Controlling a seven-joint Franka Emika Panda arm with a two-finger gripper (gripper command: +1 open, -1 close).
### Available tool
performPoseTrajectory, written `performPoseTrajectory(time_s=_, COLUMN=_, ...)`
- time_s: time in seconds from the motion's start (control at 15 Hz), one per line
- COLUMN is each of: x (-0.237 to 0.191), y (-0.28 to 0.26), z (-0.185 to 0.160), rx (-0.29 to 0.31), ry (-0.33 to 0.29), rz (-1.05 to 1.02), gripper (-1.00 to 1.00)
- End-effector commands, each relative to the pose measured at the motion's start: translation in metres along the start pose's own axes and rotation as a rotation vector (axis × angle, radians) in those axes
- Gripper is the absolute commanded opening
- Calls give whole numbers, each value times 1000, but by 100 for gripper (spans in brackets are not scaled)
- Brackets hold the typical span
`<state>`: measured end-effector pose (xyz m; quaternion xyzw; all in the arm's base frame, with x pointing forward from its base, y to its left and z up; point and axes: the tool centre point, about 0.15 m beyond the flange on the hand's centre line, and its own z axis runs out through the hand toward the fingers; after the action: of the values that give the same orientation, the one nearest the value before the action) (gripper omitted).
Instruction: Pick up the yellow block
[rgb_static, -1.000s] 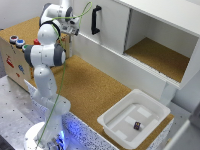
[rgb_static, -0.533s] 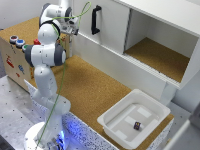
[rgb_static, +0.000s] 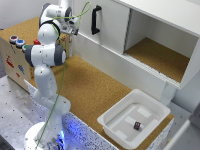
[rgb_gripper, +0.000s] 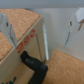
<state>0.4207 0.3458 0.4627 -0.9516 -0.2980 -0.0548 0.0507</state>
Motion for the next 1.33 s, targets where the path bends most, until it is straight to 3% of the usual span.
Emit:
performPoseTrajectory(time_s=0.0, x=50, y=-30, z=-11, rx=11, ry=15, rz=-192, gripper=100)
performPoseTrajectory(time_s=0.27, x=83, y=-82, z=-23, rx=22, ry=-7, rz=-545, gripper=100)
performPoseTrajectory(time_s=0.67, x=66, y=-157, z=-6, rx=93, ry=-123, rz=-1064, gripper=100)
performPoseTrajectory(time_s=0.87, x=57, y=-158, z=10, rx=56, ry=-193, rz=-1157, gripper=100)
performPoseTrajectory(time_s=1.27, x=53, y=-147, z=33, rx=10, ry=-248, rz=-1200, gripper=100)
